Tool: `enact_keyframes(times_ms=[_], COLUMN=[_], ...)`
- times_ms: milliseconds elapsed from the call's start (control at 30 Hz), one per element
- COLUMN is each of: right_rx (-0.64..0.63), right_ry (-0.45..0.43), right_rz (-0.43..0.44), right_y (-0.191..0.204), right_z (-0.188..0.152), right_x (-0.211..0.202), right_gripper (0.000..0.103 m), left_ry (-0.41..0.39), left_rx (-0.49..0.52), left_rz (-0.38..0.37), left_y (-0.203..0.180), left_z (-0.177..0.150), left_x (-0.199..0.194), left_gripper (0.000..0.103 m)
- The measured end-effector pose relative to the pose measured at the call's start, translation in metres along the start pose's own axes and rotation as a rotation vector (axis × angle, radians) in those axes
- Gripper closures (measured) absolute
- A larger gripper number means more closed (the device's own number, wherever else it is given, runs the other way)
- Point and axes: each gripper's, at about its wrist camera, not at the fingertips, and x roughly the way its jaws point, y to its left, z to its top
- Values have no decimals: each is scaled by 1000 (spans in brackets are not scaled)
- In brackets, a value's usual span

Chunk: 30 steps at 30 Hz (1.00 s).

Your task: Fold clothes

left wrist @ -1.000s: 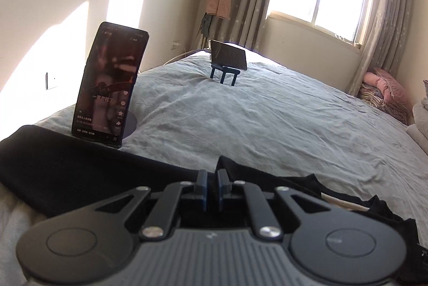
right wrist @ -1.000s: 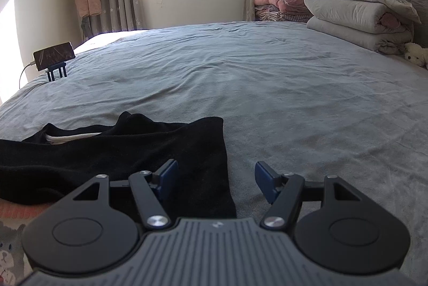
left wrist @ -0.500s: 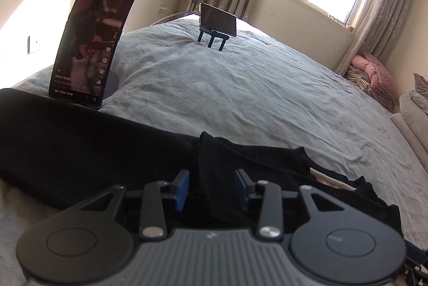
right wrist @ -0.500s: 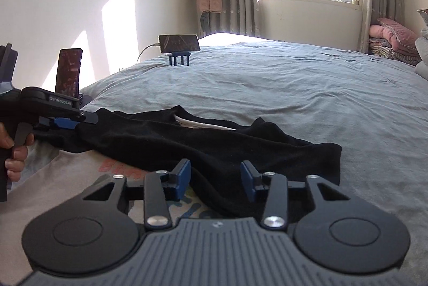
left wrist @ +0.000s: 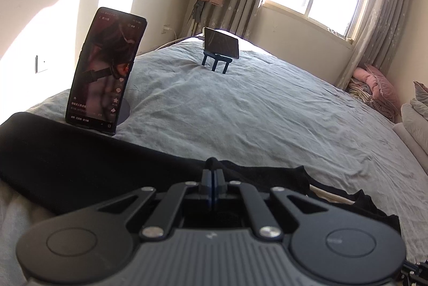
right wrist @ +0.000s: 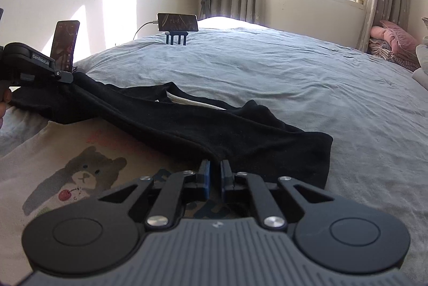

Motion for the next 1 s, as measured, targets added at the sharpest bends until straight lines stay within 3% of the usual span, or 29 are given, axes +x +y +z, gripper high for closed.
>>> enact_keyframes(times_ms=[67, 100, 133, 200, 300, 400, 533, 667, 800, 900, 1000], right_rx=[-13, -39, -65, -108, -51, 4, 73, 62, -32, -64, 2], right_ry=[29, 64, 88, 84, 42, -2, -33, 36, 61, 36, -15], right_rz=[21, 34, 37, 12, 38, 37, 9, 7, 93, 128, 141], right_y=[2, 6, 10, 16, 10, 4, 1, 6, 17, 20, 13], right_z=[-2, -4, -6, -8, -5, -2, 1, -3, -7, -7, -2], right_x=[1, 5, 8, 9, 4, 1, 10, 25, 18, 8, 2], right_gripper=[91, 82, 79, 61, 52, 52, 52, 52, 51, 51, 51], left_ry=[65, 83, 86, 80, 23, -27, -8, 65, 93, 77, 57], left_rx=[55, 77, 77, 69, 28, 14, 59, 191, 348, 308, 255], left_rz=[22, 46, 69, 95, 73, 31, -118, -176, -1, 1, 46], left_y=[-4, -7, -6, -4, 2, 1, -14, -41, -59, -51, -41], left_z=[-2, -4, -6, -7, -5, -4, -8, -23, -40, -35, -29], left_x=[6, 11, 13, 15, 7, 1, 6, 19, 34, 31, 29], left_gripper=[99, 90, 74, 58, 58, 58, 58, 55, 54, 53, 53])
